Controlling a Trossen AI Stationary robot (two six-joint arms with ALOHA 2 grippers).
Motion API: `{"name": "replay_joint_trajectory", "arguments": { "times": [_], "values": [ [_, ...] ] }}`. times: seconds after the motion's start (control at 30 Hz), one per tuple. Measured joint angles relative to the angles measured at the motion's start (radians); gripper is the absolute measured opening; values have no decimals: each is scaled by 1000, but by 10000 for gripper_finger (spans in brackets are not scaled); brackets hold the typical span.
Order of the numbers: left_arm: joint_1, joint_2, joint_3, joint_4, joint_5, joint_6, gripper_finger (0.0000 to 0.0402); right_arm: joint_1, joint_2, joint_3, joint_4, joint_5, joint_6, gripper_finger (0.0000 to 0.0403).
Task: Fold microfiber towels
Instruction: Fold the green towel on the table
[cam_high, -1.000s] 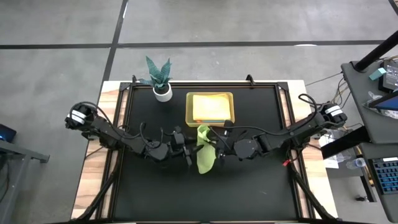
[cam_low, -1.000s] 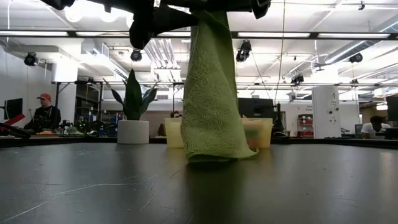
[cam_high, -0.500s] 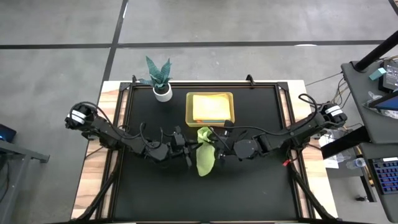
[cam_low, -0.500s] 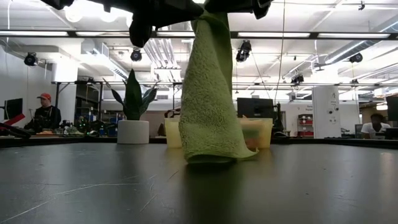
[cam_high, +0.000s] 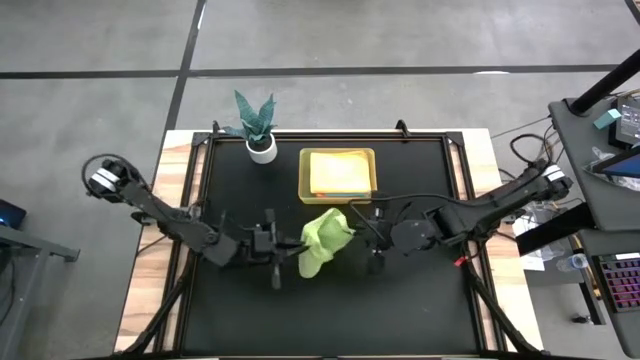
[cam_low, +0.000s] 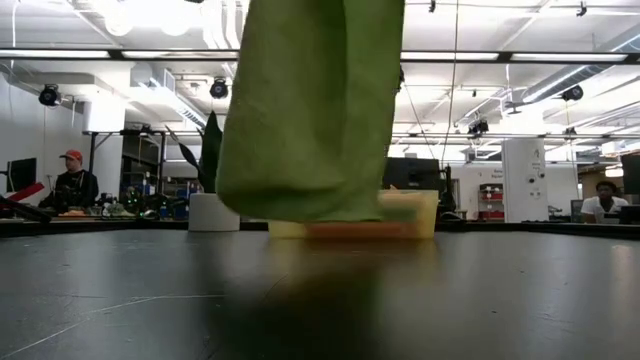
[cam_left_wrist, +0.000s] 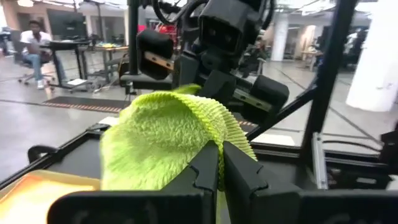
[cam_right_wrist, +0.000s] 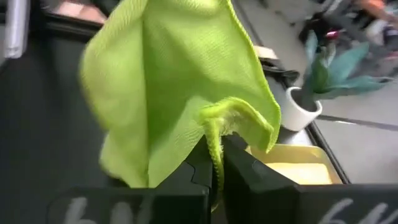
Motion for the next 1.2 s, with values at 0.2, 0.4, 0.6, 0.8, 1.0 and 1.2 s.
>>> {"name": "replay_joint_trajectory", "arguments": {
  "times": [0.2, 0.4, 0.6, 0.8, 1.0, 1.2],
  "values": [
    [-64, -115, -1, -157, 9, -29, 0, 2, -25, 90, -264, -51, 6, 8],
    [-80, -246, -1, -508, 84, -226, 0, 2, -60, 152, -475, -50, 10, 8],
    [-53, -355, -2, -765, 90, -370, 0, -4, -89, 155, -532, -50, -15, 8],
    [-2, -452, -1, -843, 88, -340, 0, -26, -90, 155, -526, -18, -63, 8],
    [40, -548, -1, -856, 136, -100, 0, -55, -92, 155, -514, 146, -168, 8],
    [38, -569, -9, -856, 254, -54, 0, -44, -96, 146, -585, -81, -63, 8]
  ]
}}
